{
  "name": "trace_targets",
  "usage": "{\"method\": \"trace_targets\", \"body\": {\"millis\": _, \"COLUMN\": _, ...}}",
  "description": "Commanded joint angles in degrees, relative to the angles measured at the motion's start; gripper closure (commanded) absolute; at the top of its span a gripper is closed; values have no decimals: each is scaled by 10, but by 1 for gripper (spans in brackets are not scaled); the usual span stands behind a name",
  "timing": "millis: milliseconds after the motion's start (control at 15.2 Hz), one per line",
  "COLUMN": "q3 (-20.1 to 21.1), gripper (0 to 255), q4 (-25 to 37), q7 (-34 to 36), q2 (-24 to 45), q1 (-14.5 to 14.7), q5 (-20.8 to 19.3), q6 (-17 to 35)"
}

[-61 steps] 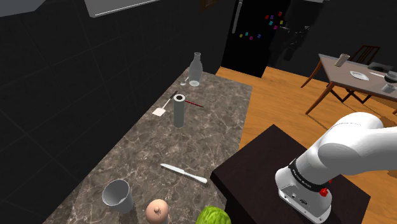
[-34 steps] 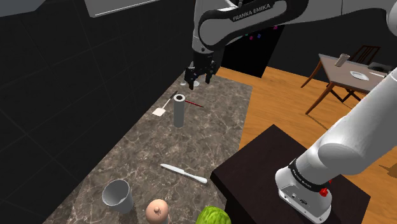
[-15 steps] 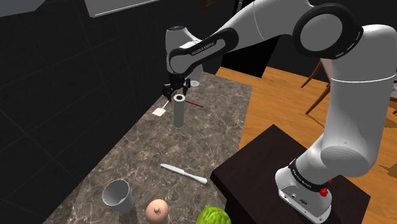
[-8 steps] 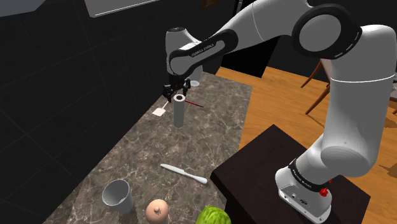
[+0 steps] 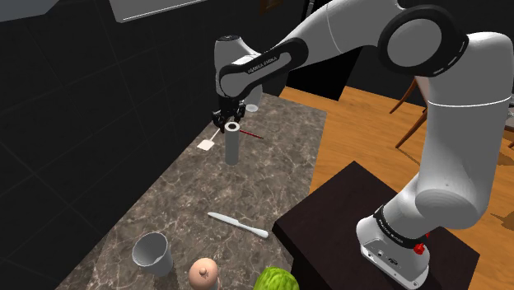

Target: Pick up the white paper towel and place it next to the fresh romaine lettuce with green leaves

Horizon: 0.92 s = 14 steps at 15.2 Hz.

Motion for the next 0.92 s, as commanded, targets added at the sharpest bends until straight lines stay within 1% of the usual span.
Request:
{"method": "trace_targets", "body": {"millis": 0, "q3": 0, "gripper": 255, "q4": 0, "q7": 0, "q2": 0, "q1": 0, "q5": 0, "q6": 0}}
{"method": "trace_targets", "body": {"millis": 66, "q3": 0, "gripper": 255, "q4": 0, "q7": 0, "q2": 0, "q1": 0, "q5": 0, "q6": 0}}
{"method": "trace_targets", "body": {"millis": 858, "q3": 9, "gripper": 255, "q4": 24, "q7": -10, "q2": -48, "q1": -5, "q5": 16, "q6": -71}}
